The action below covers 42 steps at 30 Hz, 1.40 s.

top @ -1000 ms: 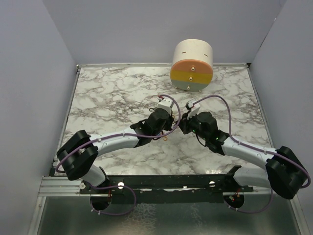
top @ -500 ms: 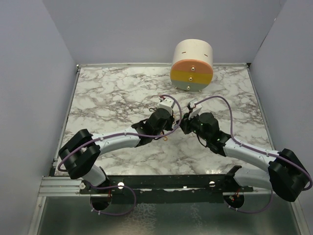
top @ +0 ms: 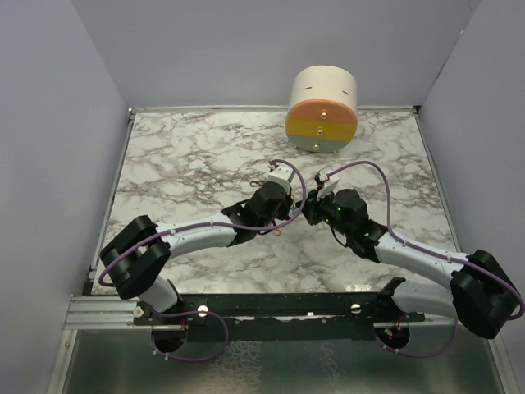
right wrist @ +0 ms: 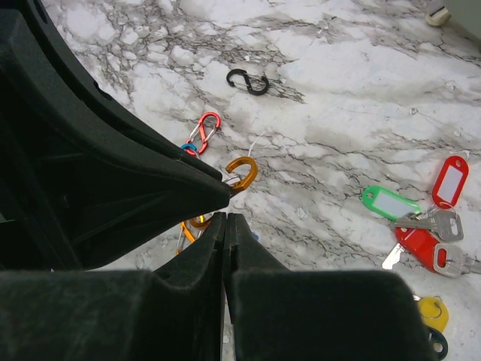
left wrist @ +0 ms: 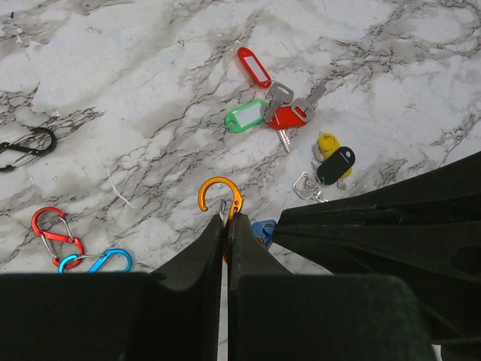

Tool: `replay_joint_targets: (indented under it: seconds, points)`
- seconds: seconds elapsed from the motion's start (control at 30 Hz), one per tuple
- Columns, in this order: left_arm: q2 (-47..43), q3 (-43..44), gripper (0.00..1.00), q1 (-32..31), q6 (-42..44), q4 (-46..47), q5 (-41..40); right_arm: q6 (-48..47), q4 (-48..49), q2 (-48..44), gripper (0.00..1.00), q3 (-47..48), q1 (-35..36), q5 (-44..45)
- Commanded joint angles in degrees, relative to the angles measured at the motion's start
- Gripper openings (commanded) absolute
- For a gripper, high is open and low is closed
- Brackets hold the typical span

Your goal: Put the keys on the keyring

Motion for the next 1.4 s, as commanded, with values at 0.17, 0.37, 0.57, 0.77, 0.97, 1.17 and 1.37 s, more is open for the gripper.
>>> replay_joint_targets:
  seconds: [0.17, 0.37, 0.57, 0.77, 0.97, 1.17, 1.37]
  points:
    - [0.8, 2.0, 0.00, -0.7, 0.8, 1.4, 2.0, -0.3, 2.8, -0.3, 0.01, -0.5, 0.5, 0.1]
    - [0.9, 2.1, 0.00, -0.8, 1.0, 1.6, 2.0, -0.6, 3.0, 0.1, 0.01, -0.4, 0.5, -0.6]
    - [0.4, 2.0, 0.00, -1.0, 0.9, 1.6, 1.5, -0.8, 3.0, 0.4, 0.01, -0.4, 0.4, -1.5]
    - [-0.3, 1.6, 0.00, -0.9, 0.8, 1.8, 1.1, -1.1, 3.1, 0.6, 0.01, -0.3, 0.5, -2.5]
    - [-0.7, 1.4, 0.00, -0.9, 0.7, 1.8, 0.8, -1.4, 3.2, 0.7, 0.01, -0.4, 0.6, -3.5]
    - [-0.9, 1.2, 0.00, -0.9, 0.8, 1.8, 0.4, -1.6, 3.3, 0.5, 0.01, -0.7, 0.9, -4.1]
    - [-1.1, 1.0, 0.00, -0.9, 0.6, 1.8, 0.1, -1.8, 3.2, 0.5, 0.01, -0.9, 1.0, -4.3]
